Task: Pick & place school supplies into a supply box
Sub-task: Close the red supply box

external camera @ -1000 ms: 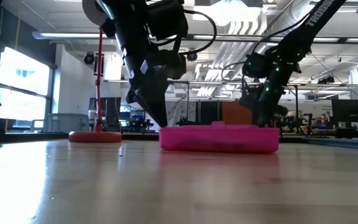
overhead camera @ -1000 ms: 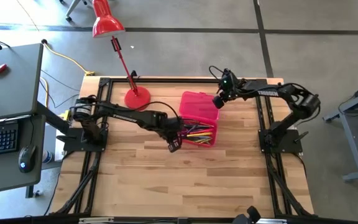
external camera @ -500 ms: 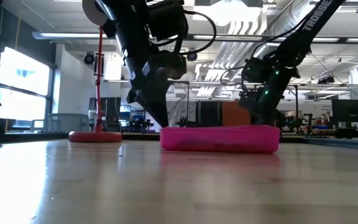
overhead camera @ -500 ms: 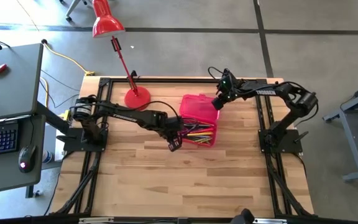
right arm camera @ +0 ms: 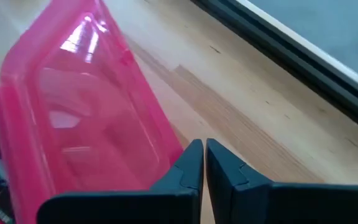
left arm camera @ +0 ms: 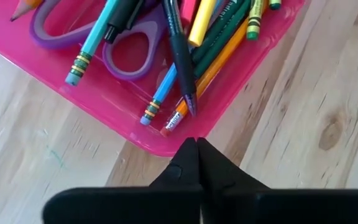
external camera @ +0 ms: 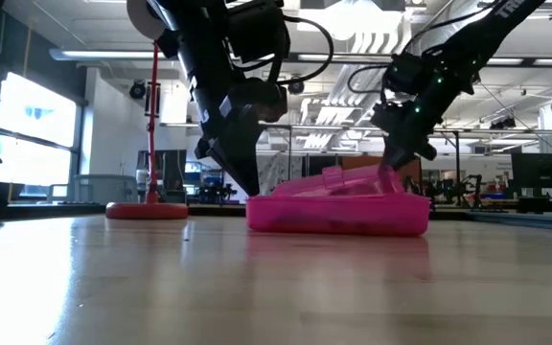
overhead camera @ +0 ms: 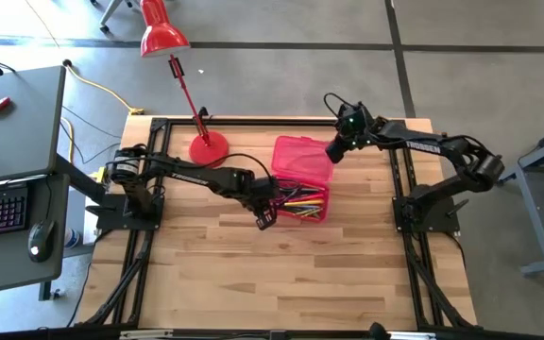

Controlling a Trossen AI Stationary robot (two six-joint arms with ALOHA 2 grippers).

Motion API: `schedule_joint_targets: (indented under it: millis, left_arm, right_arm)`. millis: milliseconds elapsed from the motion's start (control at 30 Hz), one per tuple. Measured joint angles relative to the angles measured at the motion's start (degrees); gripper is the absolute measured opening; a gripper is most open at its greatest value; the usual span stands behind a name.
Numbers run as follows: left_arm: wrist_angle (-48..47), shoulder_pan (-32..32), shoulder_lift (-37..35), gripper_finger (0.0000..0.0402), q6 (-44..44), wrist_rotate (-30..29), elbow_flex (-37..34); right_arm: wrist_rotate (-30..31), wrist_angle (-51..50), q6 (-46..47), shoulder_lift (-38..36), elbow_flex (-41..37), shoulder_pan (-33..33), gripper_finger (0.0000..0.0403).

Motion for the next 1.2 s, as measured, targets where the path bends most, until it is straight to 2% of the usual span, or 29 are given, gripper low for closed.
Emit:
schedule_joint_targets:
  millis: [133,333,433,533,667,800,1067,1200]
  left_arm:
    - [-0.6,0.0,0.0,0.0034,0.0,-0.4,-0.1]
    - [0.5,-0.1,0.0,0.001,-0.1,-0.3,-0.1]
    - [0.4,0.4,0.2,0.001,-0.1,-2.9,-0.2]
    - [0.2,0.2,0.2,0.0025,-0.1,-3.0,-0.1]
    - [-0.3,0.1,0.2,0.003,0.0,-2.3,-0.1]
    - [-1.0,0.2,0.2,0.001,0.0,-2.3,-0.1]
    - [-8.4,0.1,-1.6,0.0024,-2.1,1.4,0.0]
    - [-13.1,-0.8,-5.6,0.0012,-3.8,-1.2,0.0]
  right_arm:
    - [0.9,-1.1,-0.9,-0.5,0.0,3.6,0.0]
    - [5.2,-1.8,-0.6,-0.4,0.0,9.1,0.0]
    - [4.8,-1.3,-1.4,-0.4,0.0,11.1,0.0]
    - [6.1,0.3,-2.7,-0.3,0.0,12.3,0.0]
    - [6.6,3.0,-2.9,-0.3,0.0,13.1,0.0001]
    - [6.6,4.1,-3.0,-0.3,0.0,14.0,0.0]
    - [7.2,0.1,2.9,-0.3,0.0,13.8,0.0]
    - [4.0,1.2,5.0,0.1,-2.3,13.7,0.0]
